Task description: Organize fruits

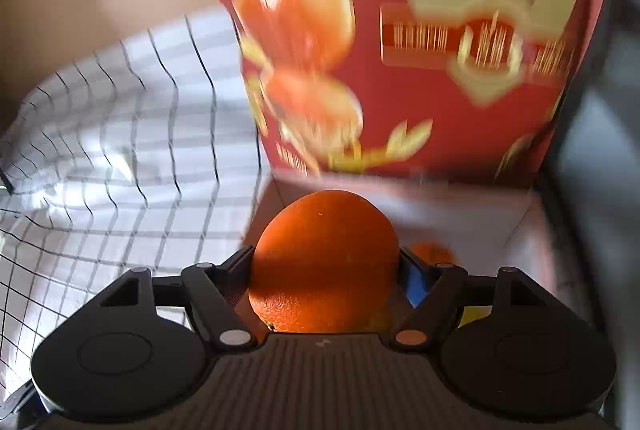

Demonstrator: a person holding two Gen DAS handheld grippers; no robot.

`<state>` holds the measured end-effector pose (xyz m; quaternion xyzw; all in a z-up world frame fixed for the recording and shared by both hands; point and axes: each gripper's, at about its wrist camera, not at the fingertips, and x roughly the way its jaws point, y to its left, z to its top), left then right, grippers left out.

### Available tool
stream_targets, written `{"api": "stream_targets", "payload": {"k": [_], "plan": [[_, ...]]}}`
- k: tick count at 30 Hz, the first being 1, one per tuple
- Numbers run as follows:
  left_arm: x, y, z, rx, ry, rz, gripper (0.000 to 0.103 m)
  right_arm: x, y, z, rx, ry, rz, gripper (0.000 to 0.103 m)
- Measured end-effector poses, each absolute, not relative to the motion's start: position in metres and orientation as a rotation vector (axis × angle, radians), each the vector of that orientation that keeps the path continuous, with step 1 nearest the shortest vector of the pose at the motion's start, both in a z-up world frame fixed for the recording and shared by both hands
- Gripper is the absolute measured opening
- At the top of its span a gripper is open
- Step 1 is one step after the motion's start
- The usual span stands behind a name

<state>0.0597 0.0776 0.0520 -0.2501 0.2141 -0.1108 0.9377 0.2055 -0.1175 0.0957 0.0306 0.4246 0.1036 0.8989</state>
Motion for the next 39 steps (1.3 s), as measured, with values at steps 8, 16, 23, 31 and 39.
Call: {"api": "stream_targets", "payload": {"k": [8,16,23,31,39], "plan": [[0.057,0.072,0.049,-0.474,0.445,-0.229,0.047,0.182,-0.125,0.126,0.105,0.710,0.248,0.075],[0.050,0.068,0.054,-0.421,0.405,-0.219,0.047,0.118,-0.150,0.138,0.013,0.573,0.266,0.078],[0.015,0.055,0.057,-0.284,0.466,-0.220,0.047,0.047,-0.177,0.101,-0.060,0.600,0.299,0.078],[-0.017,0.029,0.044,-0.080,0.590,-0.162,0.047,-0.006,-0.185,0.054,-0.082,0.585,0.292,0.083],[-0.007,0.013,0.023,-0.049,0.631,-0.140,0.048,0.019,-0.177,0.019,-0.058,0.705,0.228,0.086]]}}
